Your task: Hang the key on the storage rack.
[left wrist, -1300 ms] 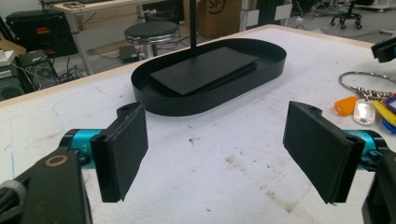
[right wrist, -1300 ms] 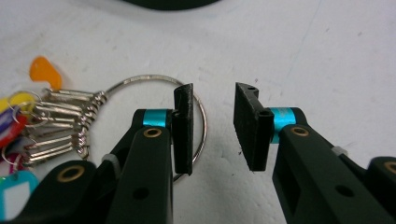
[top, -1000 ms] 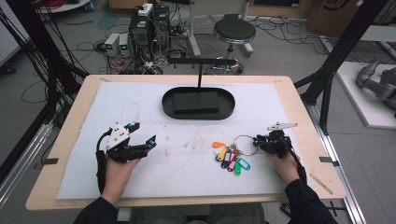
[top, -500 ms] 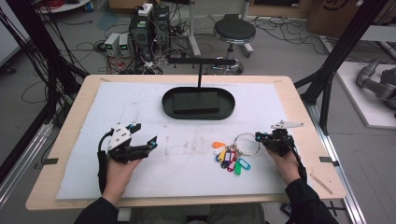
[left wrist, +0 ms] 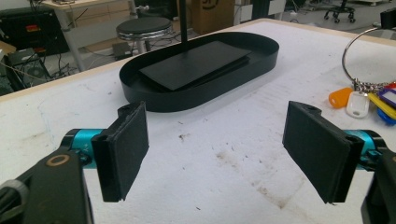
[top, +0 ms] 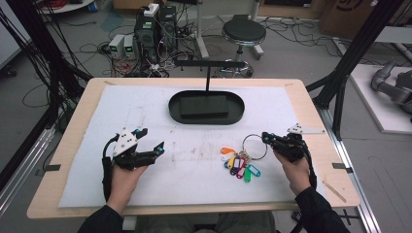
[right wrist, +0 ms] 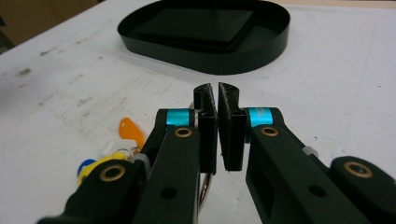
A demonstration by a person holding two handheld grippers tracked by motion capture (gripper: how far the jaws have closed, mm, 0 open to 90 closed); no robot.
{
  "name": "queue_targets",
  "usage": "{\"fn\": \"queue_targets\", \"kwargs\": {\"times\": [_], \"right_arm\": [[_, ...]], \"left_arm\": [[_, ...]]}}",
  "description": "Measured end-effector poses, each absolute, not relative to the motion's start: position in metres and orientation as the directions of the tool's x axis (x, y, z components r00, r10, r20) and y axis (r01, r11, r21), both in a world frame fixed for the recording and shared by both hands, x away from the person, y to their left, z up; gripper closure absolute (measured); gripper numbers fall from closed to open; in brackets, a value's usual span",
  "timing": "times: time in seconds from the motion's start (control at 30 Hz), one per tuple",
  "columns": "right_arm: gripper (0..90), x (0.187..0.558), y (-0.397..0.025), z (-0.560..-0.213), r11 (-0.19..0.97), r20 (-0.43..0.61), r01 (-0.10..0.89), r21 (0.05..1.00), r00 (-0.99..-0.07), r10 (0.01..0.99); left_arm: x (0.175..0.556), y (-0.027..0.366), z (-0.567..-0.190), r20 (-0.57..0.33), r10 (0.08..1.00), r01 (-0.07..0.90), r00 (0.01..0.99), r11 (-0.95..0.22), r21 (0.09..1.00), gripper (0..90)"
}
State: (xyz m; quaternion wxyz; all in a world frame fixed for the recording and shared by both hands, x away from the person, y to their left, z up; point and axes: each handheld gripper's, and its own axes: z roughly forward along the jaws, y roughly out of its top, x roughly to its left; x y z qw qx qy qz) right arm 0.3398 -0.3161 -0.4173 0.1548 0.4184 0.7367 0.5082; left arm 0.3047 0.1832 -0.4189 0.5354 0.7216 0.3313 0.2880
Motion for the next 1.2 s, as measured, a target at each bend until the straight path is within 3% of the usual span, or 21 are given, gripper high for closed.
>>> {"fn": "queue_targets", "kwargs": {"times": [0.23, 0.43, 1.2], "right_arm": [[83.9, 0.339, -0.309, -0.42, 0.15, 0.226, 0.502, 0.852, -0.61, 0.759], [86.8, 0.341, -0.308, -0.421, 0.166, 0.229, 0.515, 0.841, -0.616, 0.753], [87.8, 0.338, -0.3, -0.381, 0.203, 0.144, 0.38, 0.902, -0.71, 0.689]], "left_arm": [[0.305, 0.181, -0.42, 0.058, 0.78, 0.168, 0.623, -0.205, 0.964, 22.6], [0.305, 0.18, -0.42, 0.059, 0.773, 0.166, 0.632, -0.209, 0.964, 22.6], [0.313, 0.165, -0.408, 0.014, 0.692, 0.146, 0.722, -0.173, 0.974, 22.7]]}}
